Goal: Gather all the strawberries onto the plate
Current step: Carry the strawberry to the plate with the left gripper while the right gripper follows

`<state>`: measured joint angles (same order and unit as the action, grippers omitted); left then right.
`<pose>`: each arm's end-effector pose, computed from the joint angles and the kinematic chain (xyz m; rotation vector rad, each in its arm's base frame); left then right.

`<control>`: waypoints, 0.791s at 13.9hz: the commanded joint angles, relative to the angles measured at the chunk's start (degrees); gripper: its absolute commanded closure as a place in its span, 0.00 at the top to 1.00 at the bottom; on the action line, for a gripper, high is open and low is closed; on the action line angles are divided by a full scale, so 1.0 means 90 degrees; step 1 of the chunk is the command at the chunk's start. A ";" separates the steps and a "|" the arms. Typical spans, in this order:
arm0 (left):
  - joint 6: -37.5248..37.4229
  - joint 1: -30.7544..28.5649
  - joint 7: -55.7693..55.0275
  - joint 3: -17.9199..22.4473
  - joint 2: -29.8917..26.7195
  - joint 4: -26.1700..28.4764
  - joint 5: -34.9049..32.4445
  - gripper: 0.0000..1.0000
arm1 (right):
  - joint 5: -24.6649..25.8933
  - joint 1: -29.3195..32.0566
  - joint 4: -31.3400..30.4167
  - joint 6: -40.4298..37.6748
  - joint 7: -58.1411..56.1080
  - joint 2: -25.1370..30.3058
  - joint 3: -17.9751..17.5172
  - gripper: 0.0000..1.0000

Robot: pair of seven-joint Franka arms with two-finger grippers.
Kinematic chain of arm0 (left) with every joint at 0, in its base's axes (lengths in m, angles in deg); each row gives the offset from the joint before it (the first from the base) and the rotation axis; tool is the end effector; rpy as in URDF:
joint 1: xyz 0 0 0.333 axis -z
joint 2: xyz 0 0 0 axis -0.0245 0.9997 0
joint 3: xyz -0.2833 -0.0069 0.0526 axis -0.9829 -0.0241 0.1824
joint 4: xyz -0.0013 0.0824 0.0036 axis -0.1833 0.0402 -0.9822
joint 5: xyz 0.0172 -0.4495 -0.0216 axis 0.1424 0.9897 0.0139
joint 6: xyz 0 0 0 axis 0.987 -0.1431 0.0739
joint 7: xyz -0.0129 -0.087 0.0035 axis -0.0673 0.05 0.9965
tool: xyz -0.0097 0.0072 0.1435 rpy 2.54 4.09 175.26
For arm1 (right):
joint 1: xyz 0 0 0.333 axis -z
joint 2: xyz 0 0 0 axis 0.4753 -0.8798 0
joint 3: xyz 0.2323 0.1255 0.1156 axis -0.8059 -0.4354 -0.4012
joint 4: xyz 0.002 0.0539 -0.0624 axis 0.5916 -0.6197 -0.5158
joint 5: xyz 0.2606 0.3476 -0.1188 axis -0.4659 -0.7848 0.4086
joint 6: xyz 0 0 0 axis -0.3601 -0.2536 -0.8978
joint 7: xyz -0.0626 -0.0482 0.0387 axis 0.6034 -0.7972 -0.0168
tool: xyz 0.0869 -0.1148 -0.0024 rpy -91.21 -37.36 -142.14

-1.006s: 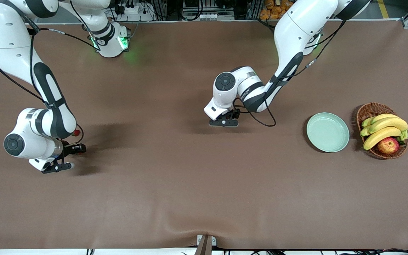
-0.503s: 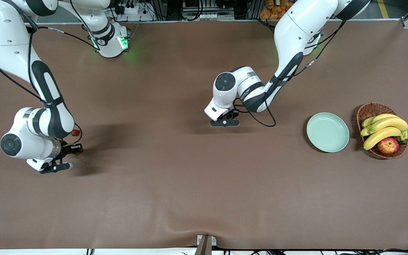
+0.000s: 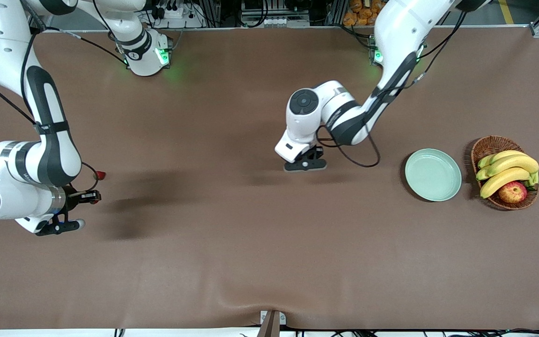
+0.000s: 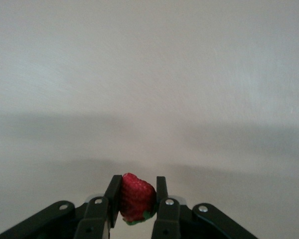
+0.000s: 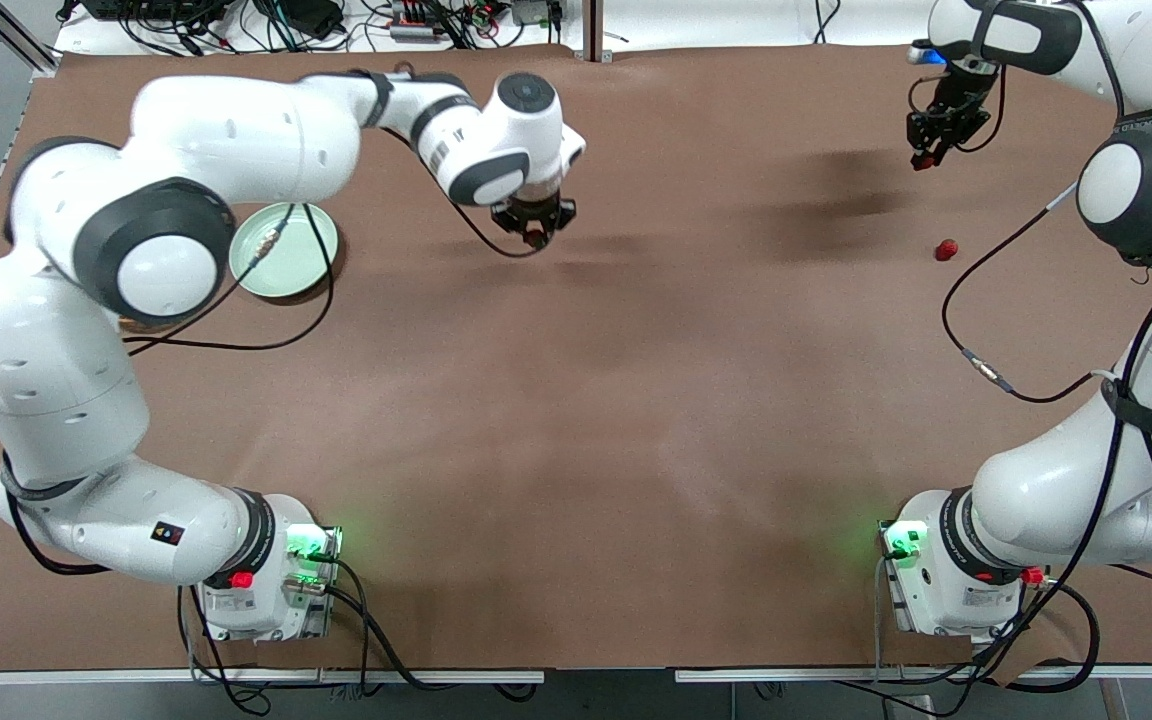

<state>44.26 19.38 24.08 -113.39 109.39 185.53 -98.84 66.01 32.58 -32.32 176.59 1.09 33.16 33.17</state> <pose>0.5028 -0.4546 0.1722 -3.0885 -0.1548 -0.1252 0.6913 -0.0383 0.2028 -3.0664 -0.1870 0.4158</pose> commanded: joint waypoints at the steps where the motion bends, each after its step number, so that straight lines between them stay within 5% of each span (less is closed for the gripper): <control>1: -0.0385 -0.0424 -0.0019 -0.0016 -0.0626 0.0112 0.0268 0.00 | -0.0150 -0.0338 -0.0014 -0.0406 0.1086 0.0279 -0.0179 0.00; 11: -0.1107 -0.2884 0.2186 -0.0036 -0.0862 0.0112 0.0473 0.00 | -0.1381 -0.2691 -0.0014 0.0353 0.5734 0.0299 -0.0434 0.01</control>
<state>36.36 -2.90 39.04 -112.98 102.44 185.75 -95.82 55.97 11.53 -31.87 177.73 46.61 35.23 28.75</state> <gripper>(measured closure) 0.683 0.656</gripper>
